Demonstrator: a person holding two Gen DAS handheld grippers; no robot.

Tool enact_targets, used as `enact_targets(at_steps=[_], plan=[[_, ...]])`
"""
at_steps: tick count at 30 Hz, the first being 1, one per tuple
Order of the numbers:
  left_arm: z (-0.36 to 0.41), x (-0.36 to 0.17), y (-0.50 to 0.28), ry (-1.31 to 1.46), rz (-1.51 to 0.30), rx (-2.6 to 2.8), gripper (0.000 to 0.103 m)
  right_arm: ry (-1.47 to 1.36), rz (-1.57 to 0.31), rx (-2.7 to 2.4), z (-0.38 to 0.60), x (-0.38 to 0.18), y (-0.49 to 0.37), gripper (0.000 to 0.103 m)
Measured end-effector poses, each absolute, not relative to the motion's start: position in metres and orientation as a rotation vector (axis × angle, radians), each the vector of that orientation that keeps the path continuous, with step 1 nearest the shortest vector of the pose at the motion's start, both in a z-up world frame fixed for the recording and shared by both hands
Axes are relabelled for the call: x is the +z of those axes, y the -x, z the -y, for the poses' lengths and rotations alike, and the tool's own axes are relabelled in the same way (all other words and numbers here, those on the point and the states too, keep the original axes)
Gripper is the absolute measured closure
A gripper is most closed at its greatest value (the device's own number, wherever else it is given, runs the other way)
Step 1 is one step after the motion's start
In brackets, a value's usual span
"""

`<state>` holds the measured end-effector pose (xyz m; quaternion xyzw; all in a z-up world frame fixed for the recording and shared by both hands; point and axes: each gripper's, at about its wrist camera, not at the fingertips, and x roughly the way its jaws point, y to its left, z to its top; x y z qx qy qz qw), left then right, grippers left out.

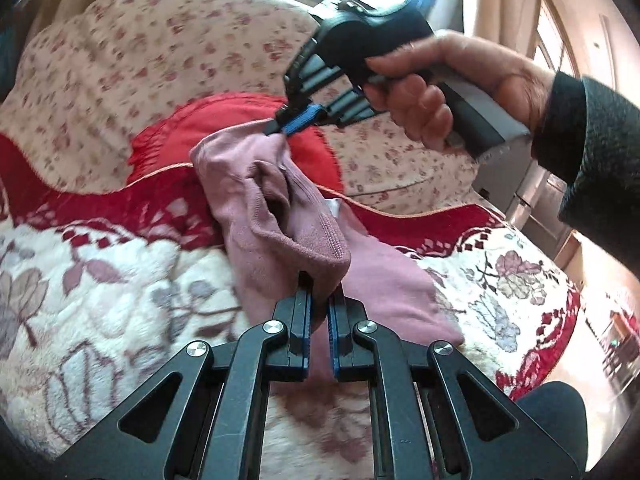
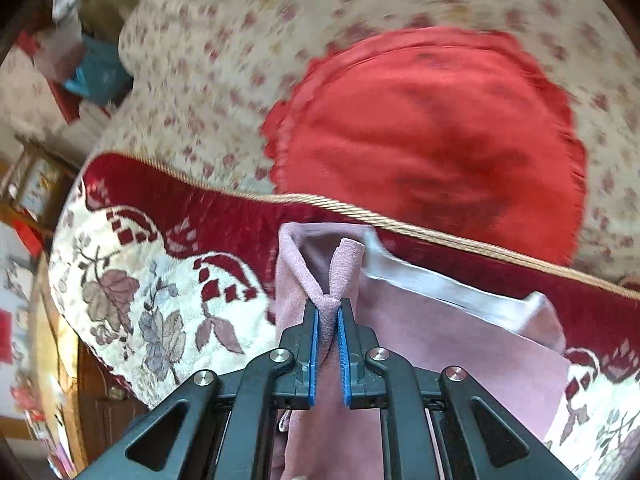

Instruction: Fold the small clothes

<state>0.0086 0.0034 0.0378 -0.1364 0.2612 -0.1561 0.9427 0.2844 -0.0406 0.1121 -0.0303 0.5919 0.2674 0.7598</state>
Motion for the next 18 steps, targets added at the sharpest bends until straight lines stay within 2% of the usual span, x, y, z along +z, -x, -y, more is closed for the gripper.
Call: enact_targets(at_steps=[10,18], plan=[[0.091,0.050,-0.026,0.234,-0.562,-0.446,0.097,-0.094,-1.252,0.542,0.173,0.102,-0.299,0.095],[0.155,0.027,-0.046,0.207,-0.657,-0.504,0.097,-0.140,-1.291,0.495,0.249,0.055,-0.310,0.095]])
